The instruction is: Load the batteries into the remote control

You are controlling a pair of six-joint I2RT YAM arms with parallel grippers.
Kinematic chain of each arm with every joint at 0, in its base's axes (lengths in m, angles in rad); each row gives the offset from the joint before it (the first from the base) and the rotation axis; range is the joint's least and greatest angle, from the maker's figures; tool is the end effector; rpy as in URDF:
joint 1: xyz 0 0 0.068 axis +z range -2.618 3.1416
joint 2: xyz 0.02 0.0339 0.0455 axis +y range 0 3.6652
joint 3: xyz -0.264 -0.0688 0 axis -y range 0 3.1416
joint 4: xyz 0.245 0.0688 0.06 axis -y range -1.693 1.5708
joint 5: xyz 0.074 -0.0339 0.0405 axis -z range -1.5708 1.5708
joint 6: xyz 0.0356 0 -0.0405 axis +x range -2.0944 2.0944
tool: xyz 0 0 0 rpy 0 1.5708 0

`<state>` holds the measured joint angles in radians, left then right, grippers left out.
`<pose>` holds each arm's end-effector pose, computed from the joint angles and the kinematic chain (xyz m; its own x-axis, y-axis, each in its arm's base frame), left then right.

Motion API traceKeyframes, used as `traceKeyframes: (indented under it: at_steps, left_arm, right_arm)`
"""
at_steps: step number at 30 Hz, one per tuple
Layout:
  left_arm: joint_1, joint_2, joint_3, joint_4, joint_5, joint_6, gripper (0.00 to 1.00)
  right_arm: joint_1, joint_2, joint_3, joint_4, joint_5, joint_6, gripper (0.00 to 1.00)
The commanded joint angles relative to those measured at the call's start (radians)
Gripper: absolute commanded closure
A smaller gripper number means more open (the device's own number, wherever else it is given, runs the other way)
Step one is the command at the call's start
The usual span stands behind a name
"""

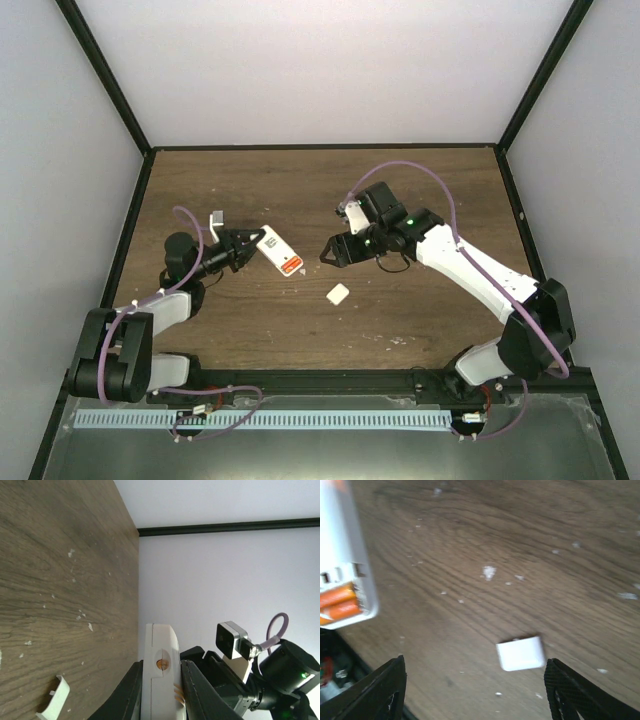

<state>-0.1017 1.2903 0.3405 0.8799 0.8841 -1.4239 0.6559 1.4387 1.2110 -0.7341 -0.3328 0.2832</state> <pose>0.2306 -0.0512 0.1961 -0.8330 -0.5454 -0.0926 0.0530 0.0879 -0.9947 0.2299 0.1916 0.2901 -0.8266 -0.3029 -0.4744 -0.5140 0.7495 0.4171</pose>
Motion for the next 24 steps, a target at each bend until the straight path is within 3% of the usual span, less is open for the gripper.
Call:
traceKeyframes:
  at_steps: [1, 6, 10, 16, 24]
  left_arm:
    - [0.011, -0.015, 0.019, -0.049, -0.017, 0.065, 1.0]
    - [0.013, -0.027, 0.045, -0.136, -0.034, 0.124, 1.0]
    - [0.013, -0.036, 0.081, -0.21, -0.04, 0.168, 1.0]
    - [0.013, -0.042, 0.116, -0.261, -0.051, 0.196, 1.0]
    - [0.016, -0.044, 0.116, -0.269, -0.06, 0.199, 1.0]
  right_arm:
    - [-0.002, -0.066, 0.017, -0.06, 0.206, -0.043, 0.31]
    - [-0.001, -0.148, 0.067, -0.055, 0.349, -0.072, 0.25]
    - [-0.001, -0.234, 0.051, -0.002, 0.42, -0.121, 0.0]
    - [-0.005, -0.309, -0.037, 0.093, 0.483, -0.111, 0.0]
    - [-0.019, -0.223, -0.115, 0.075, 0.274, -0.185, 0.0]
